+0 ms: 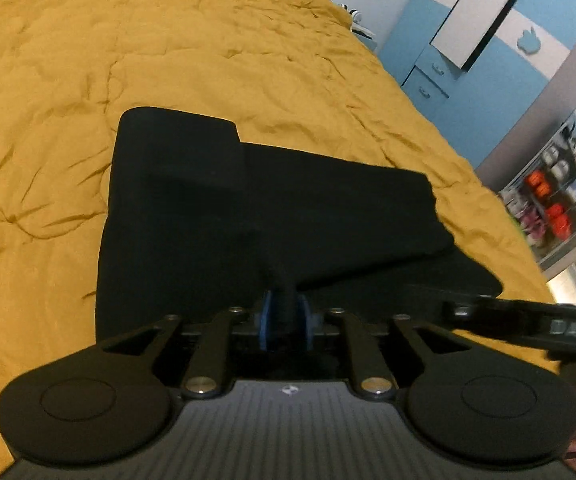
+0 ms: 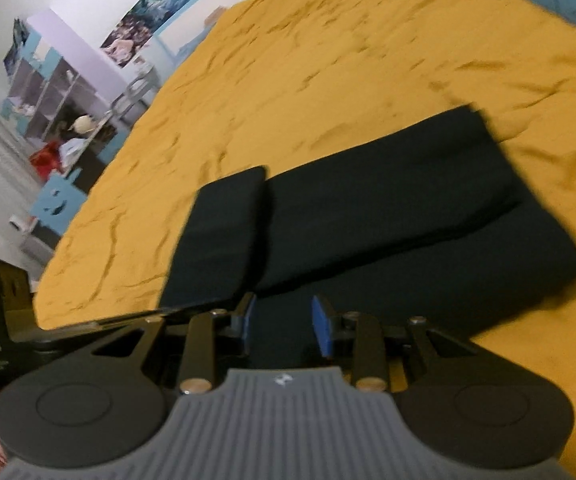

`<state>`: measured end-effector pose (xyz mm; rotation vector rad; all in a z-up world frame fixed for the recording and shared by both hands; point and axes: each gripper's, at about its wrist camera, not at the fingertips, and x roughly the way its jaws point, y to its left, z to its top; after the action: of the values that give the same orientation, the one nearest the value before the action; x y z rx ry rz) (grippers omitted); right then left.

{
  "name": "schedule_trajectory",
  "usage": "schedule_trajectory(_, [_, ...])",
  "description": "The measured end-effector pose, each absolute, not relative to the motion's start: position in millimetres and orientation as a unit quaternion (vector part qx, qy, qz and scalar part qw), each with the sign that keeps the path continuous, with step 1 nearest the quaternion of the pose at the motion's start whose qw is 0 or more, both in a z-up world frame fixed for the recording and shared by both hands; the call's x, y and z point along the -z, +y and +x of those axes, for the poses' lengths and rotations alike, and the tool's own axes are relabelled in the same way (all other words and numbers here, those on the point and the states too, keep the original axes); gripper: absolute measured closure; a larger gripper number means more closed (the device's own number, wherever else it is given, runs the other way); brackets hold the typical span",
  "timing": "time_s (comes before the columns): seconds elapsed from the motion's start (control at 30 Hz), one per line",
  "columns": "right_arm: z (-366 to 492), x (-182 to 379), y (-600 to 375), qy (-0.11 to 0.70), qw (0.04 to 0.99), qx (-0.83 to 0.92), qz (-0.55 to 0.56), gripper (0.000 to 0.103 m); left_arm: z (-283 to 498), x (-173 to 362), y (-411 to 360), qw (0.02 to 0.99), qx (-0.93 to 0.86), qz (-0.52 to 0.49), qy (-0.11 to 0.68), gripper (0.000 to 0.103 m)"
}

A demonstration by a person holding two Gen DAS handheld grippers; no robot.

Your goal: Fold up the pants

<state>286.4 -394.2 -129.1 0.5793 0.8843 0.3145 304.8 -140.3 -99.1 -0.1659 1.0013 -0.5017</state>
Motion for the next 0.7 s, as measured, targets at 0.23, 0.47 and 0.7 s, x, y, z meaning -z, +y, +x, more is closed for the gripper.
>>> schedule_trajectory(0.23, [341.7, 144.0, -362.4, 0.441, 0.826, -0.189, 0.295, 0.075, 301.6, 74.7, -111.3, 0.860, 0.228, -0.095, 0.446, 0.070])
schedule_trajectory(0.47, [379.2, 178.3, -345.1, 0.472, 0.798, -0.192, 0.322, 0.077, 309.2, 70.2, -71.9, 0.881, 0.166, -0.095, 0.433, 0.070])
schedule_trajectory(0.7, [383.1, 165.2, -334.9, 0.458, 0.804, -0.192, 0.328, 0.099, 309.5, 71.2, -41.7, 0.883, 0.143, -0.140, 0.425, 0.070])
